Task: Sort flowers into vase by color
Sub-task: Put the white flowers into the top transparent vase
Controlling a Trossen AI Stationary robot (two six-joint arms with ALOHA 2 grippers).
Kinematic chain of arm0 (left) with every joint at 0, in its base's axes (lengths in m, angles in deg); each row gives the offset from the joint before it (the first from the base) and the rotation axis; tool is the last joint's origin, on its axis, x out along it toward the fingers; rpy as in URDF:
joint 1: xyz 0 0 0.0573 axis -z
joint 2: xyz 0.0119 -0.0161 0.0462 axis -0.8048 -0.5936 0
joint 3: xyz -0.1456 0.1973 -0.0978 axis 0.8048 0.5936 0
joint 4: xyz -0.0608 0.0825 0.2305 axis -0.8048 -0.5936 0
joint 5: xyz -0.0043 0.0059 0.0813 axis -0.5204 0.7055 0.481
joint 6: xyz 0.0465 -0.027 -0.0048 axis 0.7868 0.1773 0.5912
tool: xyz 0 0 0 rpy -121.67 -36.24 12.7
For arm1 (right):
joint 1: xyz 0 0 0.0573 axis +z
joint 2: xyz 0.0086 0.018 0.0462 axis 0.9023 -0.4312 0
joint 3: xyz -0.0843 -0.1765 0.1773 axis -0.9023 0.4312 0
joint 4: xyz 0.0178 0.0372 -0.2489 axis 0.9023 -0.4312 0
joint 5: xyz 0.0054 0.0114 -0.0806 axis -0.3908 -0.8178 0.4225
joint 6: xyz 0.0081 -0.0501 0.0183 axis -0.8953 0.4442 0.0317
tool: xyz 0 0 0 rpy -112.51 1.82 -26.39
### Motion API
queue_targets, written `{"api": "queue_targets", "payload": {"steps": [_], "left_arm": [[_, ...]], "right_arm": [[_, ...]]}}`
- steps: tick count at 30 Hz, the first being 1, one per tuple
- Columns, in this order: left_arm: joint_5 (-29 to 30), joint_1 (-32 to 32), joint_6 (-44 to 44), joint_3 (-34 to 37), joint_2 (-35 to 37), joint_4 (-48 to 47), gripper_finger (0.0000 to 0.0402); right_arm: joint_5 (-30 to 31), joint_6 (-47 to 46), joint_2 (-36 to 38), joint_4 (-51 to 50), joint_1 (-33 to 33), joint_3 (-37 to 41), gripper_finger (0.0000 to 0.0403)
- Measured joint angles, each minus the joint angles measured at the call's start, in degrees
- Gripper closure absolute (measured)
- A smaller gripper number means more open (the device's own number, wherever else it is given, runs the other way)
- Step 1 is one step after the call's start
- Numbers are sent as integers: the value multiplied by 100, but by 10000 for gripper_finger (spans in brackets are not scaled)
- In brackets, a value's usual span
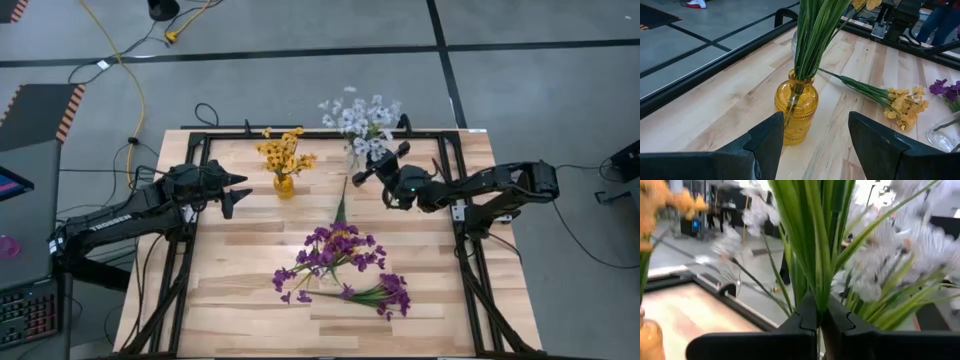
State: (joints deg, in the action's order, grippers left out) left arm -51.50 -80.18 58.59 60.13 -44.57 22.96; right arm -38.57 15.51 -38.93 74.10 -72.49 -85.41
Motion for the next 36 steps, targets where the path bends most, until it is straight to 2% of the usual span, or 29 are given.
{"api": "queue_targets", "payload": {"steps": [17, 27, 36], "left_arm": [[0, -2, 0, -2, 0, 1, 191], [0, -2, 0, 0, 0, 1, 191], [0, -2, 0, -1, 0, 0, 191]], "right_arm": [[0, -1136, 4, -1557, -35, -70, 368], [-1, -1168, 4, -1980, -22, -68, 364], [-1, -1153, 4, -2022, -22, -68, 336]]}}
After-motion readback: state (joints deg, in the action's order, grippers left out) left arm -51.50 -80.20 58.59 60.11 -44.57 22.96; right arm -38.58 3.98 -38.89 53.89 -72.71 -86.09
